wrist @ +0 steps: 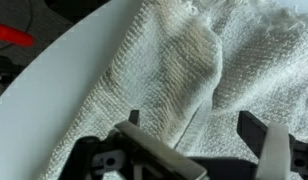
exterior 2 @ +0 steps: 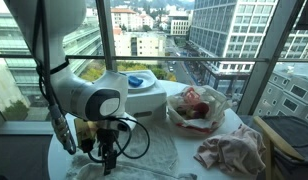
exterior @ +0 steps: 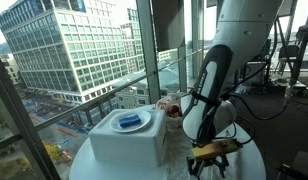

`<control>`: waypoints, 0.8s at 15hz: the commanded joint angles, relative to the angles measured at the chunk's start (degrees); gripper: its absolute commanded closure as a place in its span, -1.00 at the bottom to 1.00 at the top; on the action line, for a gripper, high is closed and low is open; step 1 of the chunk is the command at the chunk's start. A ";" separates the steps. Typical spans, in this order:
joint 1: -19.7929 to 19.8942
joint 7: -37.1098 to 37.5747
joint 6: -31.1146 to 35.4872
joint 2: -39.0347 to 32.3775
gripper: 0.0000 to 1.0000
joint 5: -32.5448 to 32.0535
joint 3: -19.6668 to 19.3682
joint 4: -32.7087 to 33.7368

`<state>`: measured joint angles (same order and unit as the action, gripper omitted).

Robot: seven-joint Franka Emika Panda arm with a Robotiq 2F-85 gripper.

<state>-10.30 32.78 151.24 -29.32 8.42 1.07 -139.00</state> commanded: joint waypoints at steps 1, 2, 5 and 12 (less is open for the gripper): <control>-2.84 1.60 -3.70 3.16 -0.96 -0.93 -1.70 -1.18; -3.95 2.96 -5.33 3.28 -0.91 -2.22 -2.74 -0.88; -7.92 10.08 -9.46 2.08 -0.99 -8.42 -6.82 1.13; -7.56 15.86 -11.98 -1.46 -1.00 -13.40 -7.34 5.55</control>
<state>-17.87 46.48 141.05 -29.30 -3.52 -6.23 -135.82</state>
